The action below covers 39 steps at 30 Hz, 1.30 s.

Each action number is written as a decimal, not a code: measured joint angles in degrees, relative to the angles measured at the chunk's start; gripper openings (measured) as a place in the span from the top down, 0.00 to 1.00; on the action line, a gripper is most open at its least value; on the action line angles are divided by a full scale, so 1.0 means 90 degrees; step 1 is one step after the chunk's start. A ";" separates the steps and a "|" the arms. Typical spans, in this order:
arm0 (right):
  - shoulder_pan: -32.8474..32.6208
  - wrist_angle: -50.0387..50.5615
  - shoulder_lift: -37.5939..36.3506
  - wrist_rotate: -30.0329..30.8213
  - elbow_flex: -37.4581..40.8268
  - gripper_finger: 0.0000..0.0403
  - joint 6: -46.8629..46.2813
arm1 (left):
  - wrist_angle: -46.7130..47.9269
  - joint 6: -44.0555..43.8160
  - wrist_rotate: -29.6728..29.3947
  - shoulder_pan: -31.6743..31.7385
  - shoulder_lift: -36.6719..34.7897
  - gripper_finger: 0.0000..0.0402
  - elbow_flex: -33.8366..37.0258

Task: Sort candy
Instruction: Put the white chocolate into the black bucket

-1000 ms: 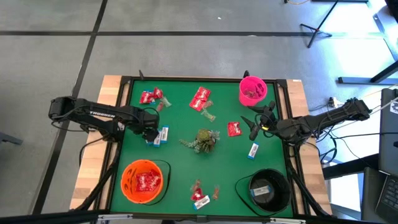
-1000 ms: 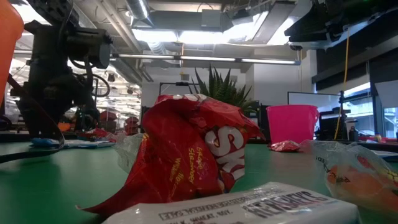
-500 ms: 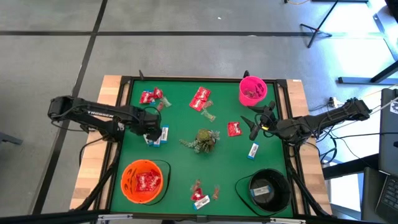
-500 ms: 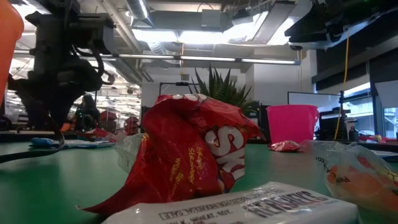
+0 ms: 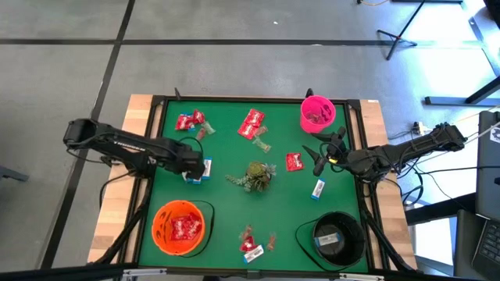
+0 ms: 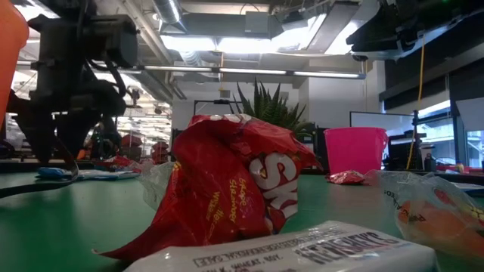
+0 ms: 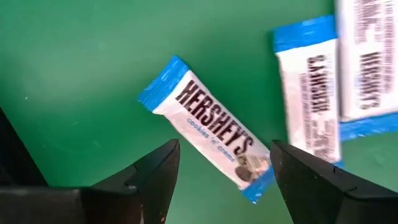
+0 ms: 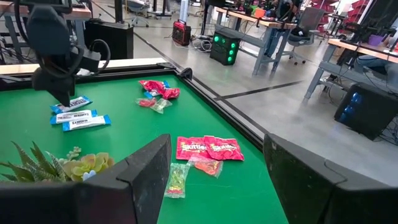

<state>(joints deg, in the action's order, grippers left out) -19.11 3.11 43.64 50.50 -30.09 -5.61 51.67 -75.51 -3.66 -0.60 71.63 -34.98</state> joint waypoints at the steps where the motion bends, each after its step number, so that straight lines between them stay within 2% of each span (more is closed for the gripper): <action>1: 0.0000 -0.0002 -0.0002 0.0000 0.0000 0.37 0.0000 | -0.0002 -0.0016 -0.0006 0.0000 0.0073 0.39 0.0000; 10: 0.0001 0.0002 -0.0002 -0.0015 0.0000 0.37 0.0002 | -0.0042 0.0114 -0.0013 0.0002 0.0737 0.39 0.0000; 20: 0.0001 0.0006 0.0000 -0.0017 0.0000 0.37 0.0005 | -0.0138 0.0938 0.0012 0.0183 0.0949 0.40 -0.0017; 33: 0.0002 0.0000 -0.0002 -0.0019 0.0000 0.37 -0.0005 | -0.0217 0.1856 -0.0314 0.0277 0.0864 0.64 -0.0006; 39: 0.0002 -0.0027 -0.0001 -0.0022 0.0000 0.37 -0.0060 | 0.0037 0.1956 -0.1013 0.0292 0.0428 0.69 -0.0175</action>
<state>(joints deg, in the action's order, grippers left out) -19.10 2.87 43.63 50.30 -30.09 -6.14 52.00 -57.91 -12.77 2.02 75.48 -36.56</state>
